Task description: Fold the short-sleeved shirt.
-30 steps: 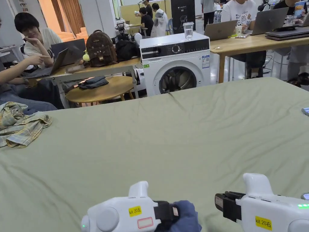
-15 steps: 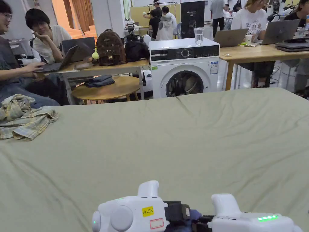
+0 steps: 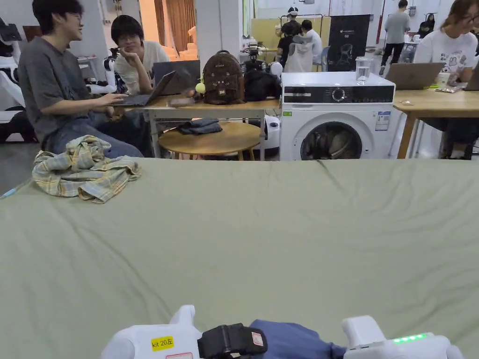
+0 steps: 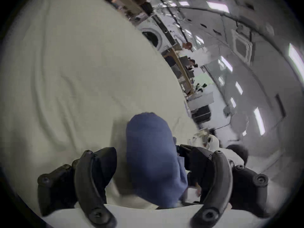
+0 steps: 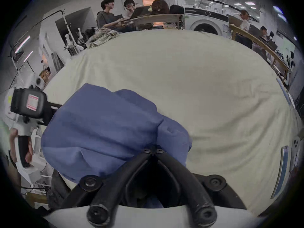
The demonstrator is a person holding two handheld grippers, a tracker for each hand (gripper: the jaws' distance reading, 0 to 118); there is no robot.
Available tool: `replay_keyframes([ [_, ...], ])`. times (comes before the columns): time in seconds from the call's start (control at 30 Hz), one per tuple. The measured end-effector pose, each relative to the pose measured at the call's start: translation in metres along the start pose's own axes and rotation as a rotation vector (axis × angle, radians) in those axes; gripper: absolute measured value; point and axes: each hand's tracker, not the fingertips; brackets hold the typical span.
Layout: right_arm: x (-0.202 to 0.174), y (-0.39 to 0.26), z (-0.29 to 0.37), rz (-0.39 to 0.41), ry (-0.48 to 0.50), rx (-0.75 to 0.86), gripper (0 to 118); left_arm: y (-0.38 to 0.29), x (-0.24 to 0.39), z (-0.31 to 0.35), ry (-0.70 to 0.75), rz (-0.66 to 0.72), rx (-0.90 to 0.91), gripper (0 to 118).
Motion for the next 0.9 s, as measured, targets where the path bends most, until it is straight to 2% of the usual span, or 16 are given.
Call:
replay_keyframes([
  [0.07, 0.002, -0.003, 0.000, -0.009, 0.006, 0.001, 0, -0.001, -0.009, -0.017, -0.052, 0.054, -0.046, 92],
  [0.1, 0.002, -0.003, 0.000, -0.015, 0.008, 0.000, 0, 0.000, -0.013, -0.027, -0.023, -0.012, -0.038, 90],
  [0.13, 0.002, -0.002, 0.000, -0.017, 0.008, -0.001, 0, -0.001, -0.012, -0.035, -0.008, -0.018, -0.057, 82],
  [0.17, 0.001, -0.004, -0.001, -0.017, 0.006, 0.000, 0, -0.003, -0.009, -0.042, -0.009, -0.044, -0.073, 59],
  [0.2, 0.001, -0.005, -0.001, -0.014, 0.004, 0.003, 0, -0.005, -0.003, -0.046, 0.009, -0.076, -0.066, 44],
  [0.23, 0.000, -0.006, -0.001, -0.012, 0.001, 0.007, 0, -0.003, 0.001, -0.050, 0.043, -0.075, -0.074, 38],
  [0.27, 0.001, -0.008, -0.001, -0.013, -0.002, 0.011, 0, -0.003, 0.002, -0.051, 0.114, -0.080, -0.045, 37],
  [0.33, 0.002, -0.011, -0.001, -0.028, 0.005, 0.025, 0, -0.002, -0.005, -0.052, 0.058, -0.061, -0.039, 36],
  [0.4, 0.005, -0.013, 0.002, -0.055, 0.025, 0.044, 0, -0.004, -0.010, -0.049, 0.025, 0.036, -0.036, 35],
  [0.5, 0.003, -0.011, 0.019, -0.073, 0.055, 0.108, 0, 0.003, -0.002, -0.026, 0.007, -0.002, -0.042, 35],
  [0.57, -0.003, -0.007, 0.037, -0.089, 0.145, 0.190, 0, 0.014, 0.002, 0.012, -0.014, -0.040, -0.016, 35],
  [0.6, -0.009, 0.000, 0.042, -0.069, 0.138, 0.208, 0, 0.021, 0.002, 0.045, 0.027, -0.102, 0.070, 35],
  [0.67, -0.020, 0.010, 0.042, -0.008, 0.088, 0.201, 0, 0.039, -0.009, 0.103, 0.122, -0.123, 0.155, 35],
  [0.73, -0.028, 0.014, 0.040, 0.003, 0.139, 0.201, 0, 0.053, -0.032, 0.167, 0.200, -0.082, 0.239, 35],
  [0.8, -0.033, 0.012, 0.036, -0.021, 0.211, 0.189, 0, 0.069, -0.056, 0.225, 0.299, -0.050, 0.252, 34],
  [0.9, -0.036, 0.014, 0.023, -0.048, 0.247, 0.168, 0, 0.084, -0.078, 0.275, 0.431, 0.002, 0.291, 34],
])
